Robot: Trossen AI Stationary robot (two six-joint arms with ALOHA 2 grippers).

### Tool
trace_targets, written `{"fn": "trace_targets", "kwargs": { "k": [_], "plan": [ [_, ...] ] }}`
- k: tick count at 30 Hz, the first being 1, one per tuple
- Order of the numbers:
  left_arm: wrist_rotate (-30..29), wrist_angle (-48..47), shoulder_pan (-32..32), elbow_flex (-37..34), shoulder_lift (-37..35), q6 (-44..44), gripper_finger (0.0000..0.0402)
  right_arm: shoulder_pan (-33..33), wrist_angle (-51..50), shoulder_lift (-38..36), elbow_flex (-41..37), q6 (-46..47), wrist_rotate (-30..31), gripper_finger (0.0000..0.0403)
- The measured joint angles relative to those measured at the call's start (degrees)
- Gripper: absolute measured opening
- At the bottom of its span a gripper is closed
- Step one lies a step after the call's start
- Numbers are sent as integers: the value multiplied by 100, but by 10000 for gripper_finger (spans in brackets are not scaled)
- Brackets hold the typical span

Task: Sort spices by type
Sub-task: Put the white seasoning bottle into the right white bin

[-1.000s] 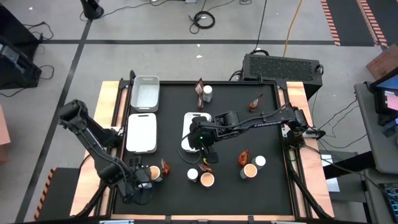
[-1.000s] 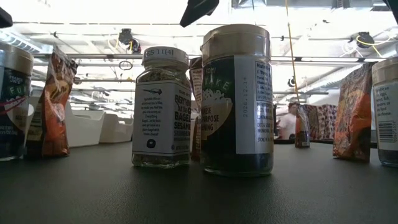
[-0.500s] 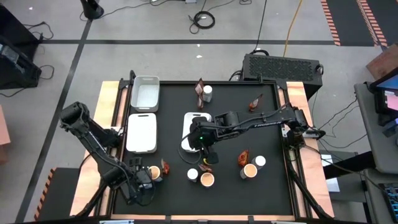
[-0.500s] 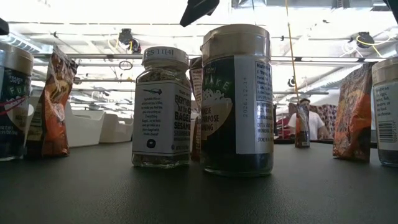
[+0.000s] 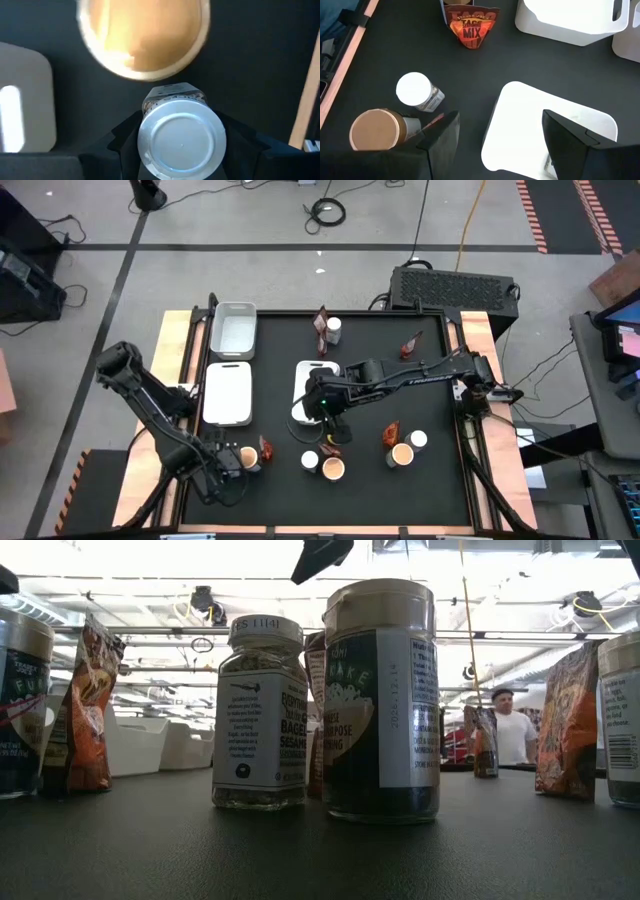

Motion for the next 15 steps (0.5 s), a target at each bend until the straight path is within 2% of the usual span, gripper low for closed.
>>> {"fn": "trace_targets", "kwargs": {
  "k": [12, 15],
  "plan": [
    [-226, -1770, 162, 962, -854, -110, 206, -180, -415, -20, 2, -456, -11, 242],
    [-480, -2258, 365, 1242, -1028, 29, 206, -348, -486, -81, 2, -613, -246, 242]
  ]
}}
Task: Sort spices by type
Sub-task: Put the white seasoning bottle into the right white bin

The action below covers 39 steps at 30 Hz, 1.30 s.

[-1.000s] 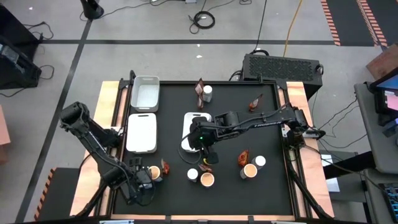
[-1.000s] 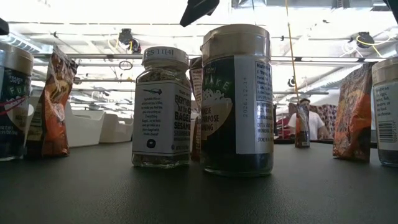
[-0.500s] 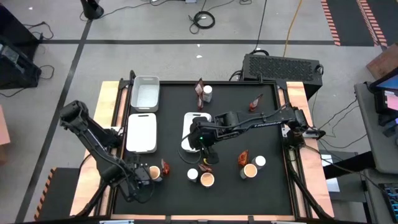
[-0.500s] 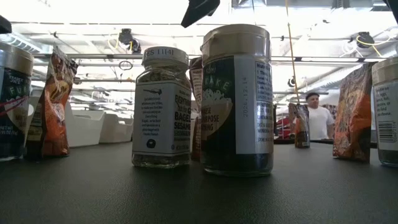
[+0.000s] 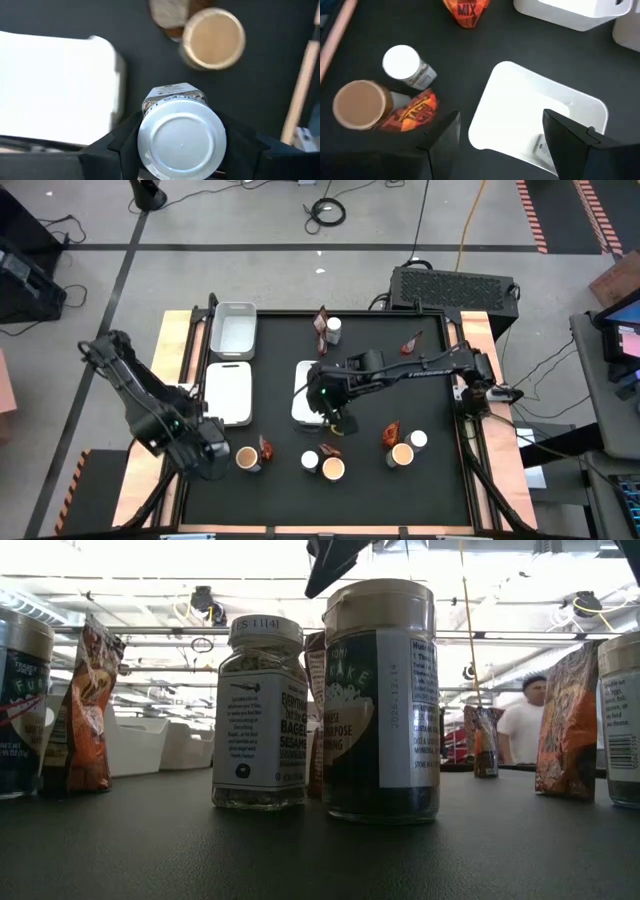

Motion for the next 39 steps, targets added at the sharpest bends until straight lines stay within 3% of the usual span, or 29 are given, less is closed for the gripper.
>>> {"fn": "trace_targets", "kwargs": {
  "k": [6, 11, 14, 21, 25, 30, 39],
  "plan": [
    [-661, -254, 751, 323, -332, 1268, 206, -494, -257, -234, -160, -23, -367, 242],
    [-1066, -140, 1928, 382, -442, 2806, 206, -958, 493, -1034, -1472, -91, -389, 242],
    [-1038, 408, 2779, 390, -453, 3948, 206, -1267, 1275, -1735, -2554, 45, -383, 242],
    [-172, 1750, 4761, 392, -409, 6149, 206, -1744, 2327, -3410, -4505, 660, -354, 242],
    [-54, 2100, 5924, 392, -208, 6658, 206, -1852, 2753, -4257, -5231, 819, -343, 242],
    [1004, 2546, 7074, 392, 407, 6799, 206, -1910, 3142, -4977, -5794, 986, -345, 242],
    [1151, 2573, 7651, 1015, 1701, 7254, 206, -1908, 3217, -5427, -6295, 1069, -332, 242]
  ]
}}
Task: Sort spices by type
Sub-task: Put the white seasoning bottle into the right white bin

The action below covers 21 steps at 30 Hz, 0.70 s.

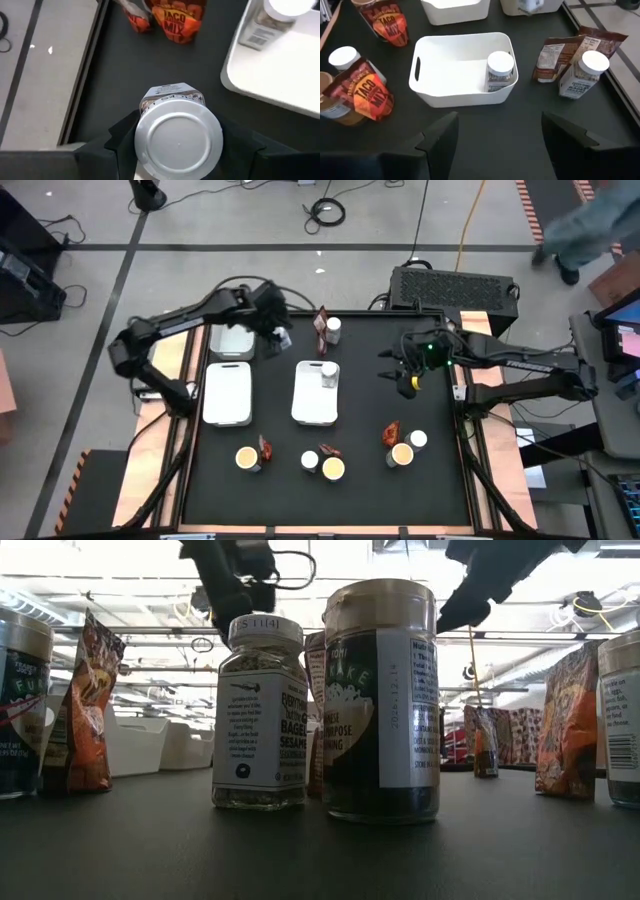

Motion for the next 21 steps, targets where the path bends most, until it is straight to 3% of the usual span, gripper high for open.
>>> {"fn": "trace_targets", "kwargs": {
  "k": [10, 21],
  "plan": [
    [203, -74, 36, 328, 1321, 125, 206, 0, 488, 266, -136, -201, 6, 242],
    [494, -89, 30, 336, 1825, 109, 206, 0, 751, 702, -136, -449, -13, 242]
  ]
}}
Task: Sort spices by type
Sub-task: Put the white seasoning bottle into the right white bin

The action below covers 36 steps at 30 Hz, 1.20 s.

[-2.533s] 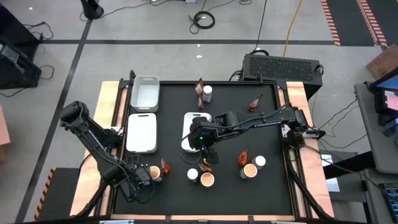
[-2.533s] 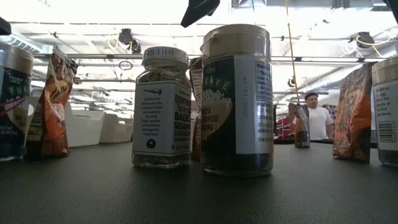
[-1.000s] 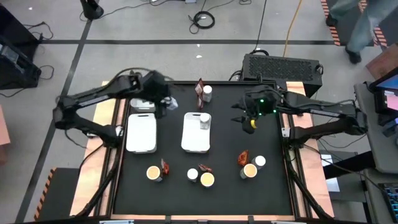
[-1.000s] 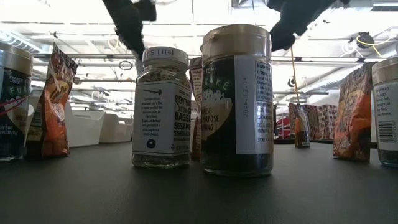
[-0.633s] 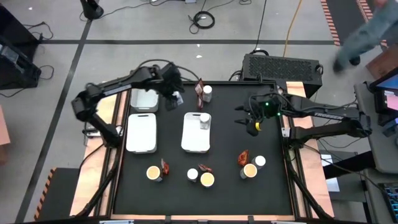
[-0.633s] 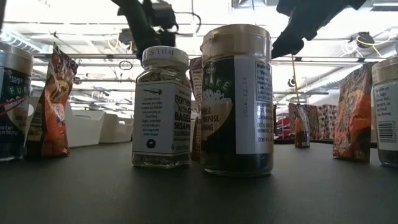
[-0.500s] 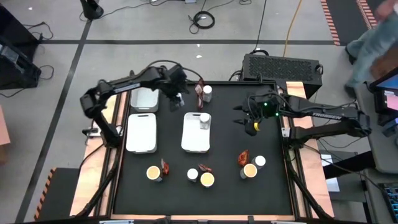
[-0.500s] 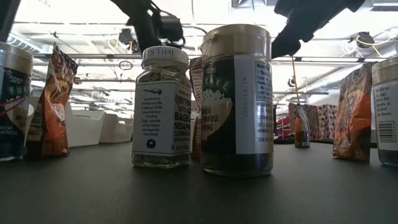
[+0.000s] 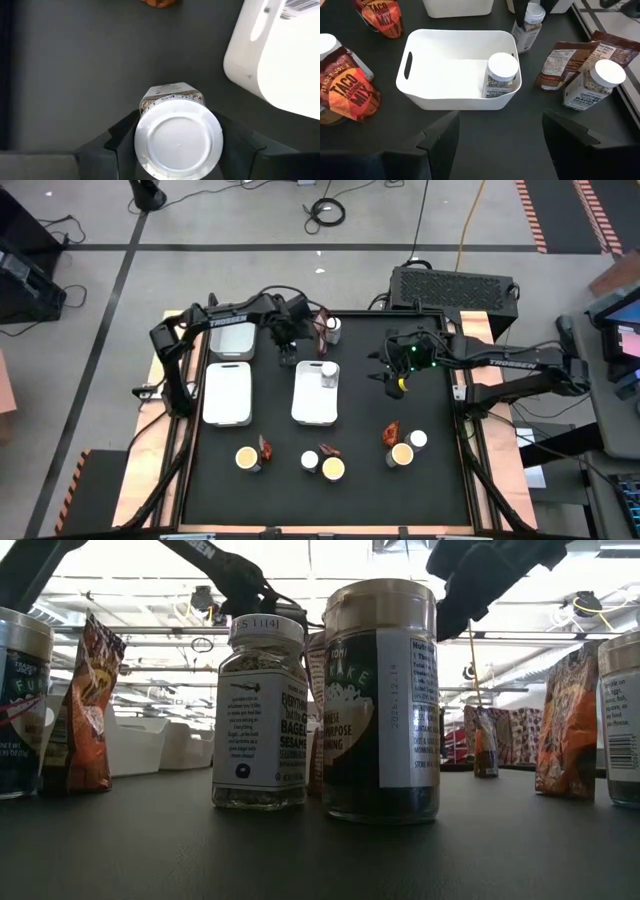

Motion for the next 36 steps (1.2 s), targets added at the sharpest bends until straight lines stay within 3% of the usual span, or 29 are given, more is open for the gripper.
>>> {"fn": "trace_targets", "kwargs": {
  "k": [11, 17, 27, 32, 36],
  "plan": [
    [-9, -33, -43, -4, 22, 123, 318, 0, 14, 173, -2, -4, -8, 242],
    [-353, -276, -48, 108, -289, 212, 325, 0, 71, 168, -2, -2, -10, 242],
    [-491, -410, -33, 71, -1712, -101, 326, 0, 518, 168, -2, 24, 7, 242],
    [-495, -407, -33, -305, -2503, -484, 327, -38, 1456, 245, -2, 19, 5, 242],
    [-427, -111, -111, -1009, -3246, -886, 327, -105, 2204, 507, 0, -130, -25, 242]
  ]
}}
